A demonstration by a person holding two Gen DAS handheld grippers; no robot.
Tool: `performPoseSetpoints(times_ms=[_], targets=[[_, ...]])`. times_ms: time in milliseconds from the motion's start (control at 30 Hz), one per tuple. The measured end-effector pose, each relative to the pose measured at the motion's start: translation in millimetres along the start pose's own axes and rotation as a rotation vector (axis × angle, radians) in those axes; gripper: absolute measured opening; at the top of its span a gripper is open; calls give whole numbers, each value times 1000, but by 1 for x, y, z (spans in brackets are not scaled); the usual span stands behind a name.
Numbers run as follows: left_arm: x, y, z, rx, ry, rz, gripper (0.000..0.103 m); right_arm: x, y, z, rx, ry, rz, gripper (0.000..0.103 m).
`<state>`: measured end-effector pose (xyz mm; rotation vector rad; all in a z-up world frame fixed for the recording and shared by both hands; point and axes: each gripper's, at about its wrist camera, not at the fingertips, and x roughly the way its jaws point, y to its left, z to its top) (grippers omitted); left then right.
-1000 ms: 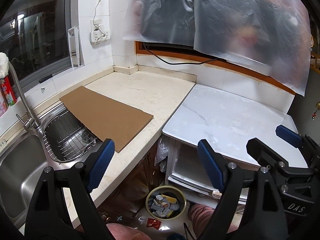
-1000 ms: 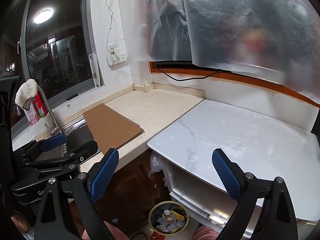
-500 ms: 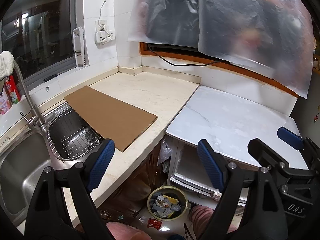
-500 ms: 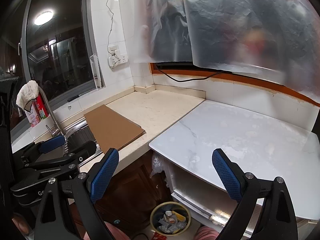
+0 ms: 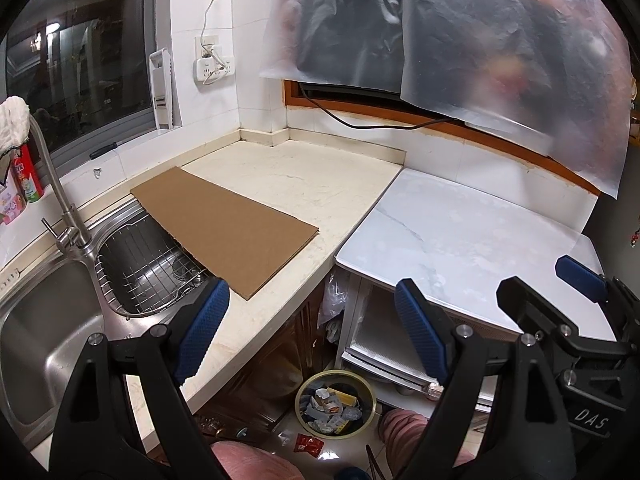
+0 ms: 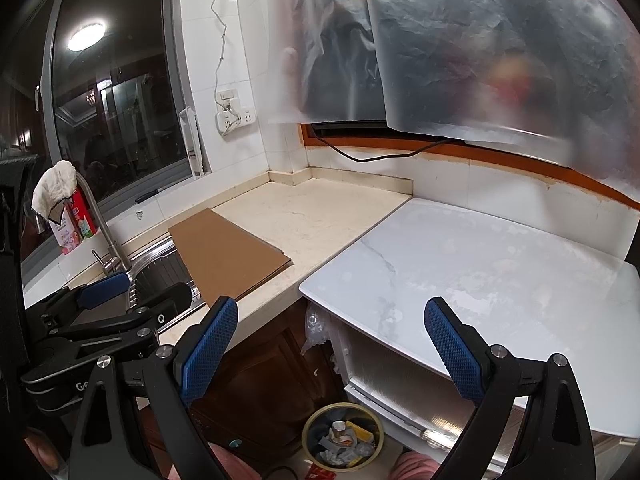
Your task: Collect trash
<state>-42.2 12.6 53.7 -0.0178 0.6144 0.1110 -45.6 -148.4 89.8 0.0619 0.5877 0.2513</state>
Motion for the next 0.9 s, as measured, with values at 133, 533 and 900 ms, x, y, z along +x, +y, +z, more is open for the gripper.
performPoseSetpoints(times_ms=[133, 533, 900], targets=[[0, -1, 1, 1, -3, 5, 83, 0, -2, 1, 3, 3, 5, 96], [1, -2, 0, -1, 8, 4, 83, 1, -1, -1, 5, 7, 5, 96], [4, 1, -2, 10, 19, 10, 83, 2, 4, -4, 12, 9, -5, 96]])
